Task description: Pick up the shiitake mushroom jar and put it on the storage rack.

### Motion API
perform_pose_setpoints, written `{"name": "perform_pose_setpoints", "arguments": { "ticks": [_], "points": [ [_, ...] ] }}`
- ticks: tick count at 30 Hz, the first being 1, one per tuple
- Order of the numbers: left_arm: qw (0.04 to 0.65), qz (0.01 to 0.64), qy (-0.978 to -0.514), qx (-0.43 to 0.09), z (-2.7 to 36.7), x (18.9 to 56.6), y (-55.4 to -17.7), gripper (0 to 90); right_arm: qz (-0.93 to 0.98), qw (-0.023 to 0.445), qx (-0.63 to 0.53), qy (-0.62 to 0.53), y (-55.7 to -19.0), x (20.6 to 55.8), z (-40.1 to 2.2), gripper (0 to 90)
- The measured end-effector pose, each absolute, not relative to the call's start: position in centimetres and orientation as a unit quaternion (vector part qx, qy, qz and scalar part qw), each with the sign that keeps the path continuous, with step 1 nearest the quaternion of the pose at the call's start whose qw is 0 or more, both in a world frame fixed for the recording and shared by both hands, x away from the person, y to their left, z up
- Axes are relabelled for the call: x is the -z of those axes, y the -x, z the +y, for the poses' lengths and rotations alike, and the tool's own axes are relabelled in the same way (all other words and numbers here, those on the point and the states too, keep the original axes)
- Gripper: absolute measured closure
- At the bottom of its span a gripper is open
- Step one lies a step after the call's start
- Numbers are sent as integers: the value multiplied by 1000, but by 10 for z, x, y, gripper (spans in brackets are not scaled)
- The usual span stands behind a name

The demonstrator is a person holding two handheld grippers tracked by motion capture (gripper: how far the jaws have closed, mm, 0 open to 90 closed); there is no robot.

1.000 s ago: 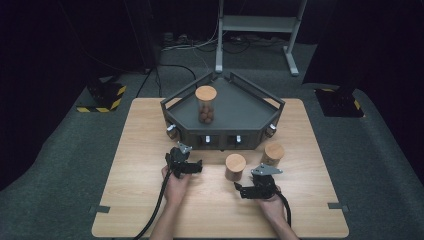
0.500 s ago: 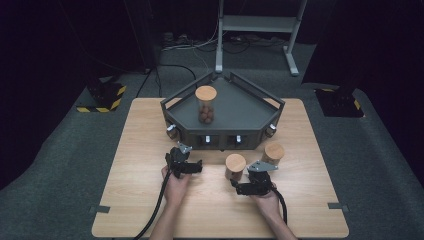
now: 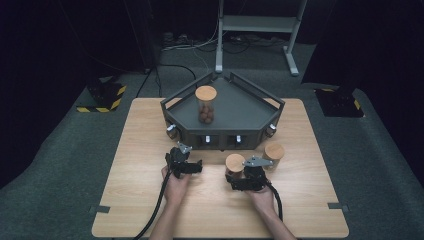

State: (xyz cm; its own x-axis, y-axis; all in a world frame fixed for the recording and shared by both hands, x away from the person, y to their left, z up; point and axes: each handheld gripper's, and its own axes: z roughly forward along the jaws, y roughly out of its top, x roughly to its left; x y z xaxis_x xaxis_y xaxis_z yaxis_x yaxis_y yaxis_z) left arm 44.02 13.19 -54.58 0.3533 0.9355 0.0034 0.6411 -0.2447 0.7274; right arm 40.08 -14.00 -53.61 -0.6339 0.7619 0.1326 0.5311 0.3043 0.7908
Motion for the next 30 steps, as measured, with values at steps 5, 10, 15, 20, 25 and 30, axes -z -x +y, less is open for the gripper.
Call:
{"name": "perform_pose_setpoints", "arguments": {
  "ticks": [5,10,15,20,25,30],
  "points": [
    [326,522,-755,-227,132,546,-440,71,794,137,-428,-408,-402,537,-138,158],
    [325,521,-755,-227,132,546,-440,70,792,138,-430,-410,-403,537,-138,166],
    [325,521,-755,-227,132,546,-440,70,791,142,-434,-407,-404,534,-136,182],
    [325,521,-755,-227,132,546,-440,70,791,143,-434,-406,-405,535,-134,194],
    [326,521,-755,-227,132,546,-440,70,790,149,-434,-407,-405,535,-133,209],
    [325,521,-755,-227,132,546,-440,70,790,156,-433,-405,-404,534,-132,217]
  ]
}}
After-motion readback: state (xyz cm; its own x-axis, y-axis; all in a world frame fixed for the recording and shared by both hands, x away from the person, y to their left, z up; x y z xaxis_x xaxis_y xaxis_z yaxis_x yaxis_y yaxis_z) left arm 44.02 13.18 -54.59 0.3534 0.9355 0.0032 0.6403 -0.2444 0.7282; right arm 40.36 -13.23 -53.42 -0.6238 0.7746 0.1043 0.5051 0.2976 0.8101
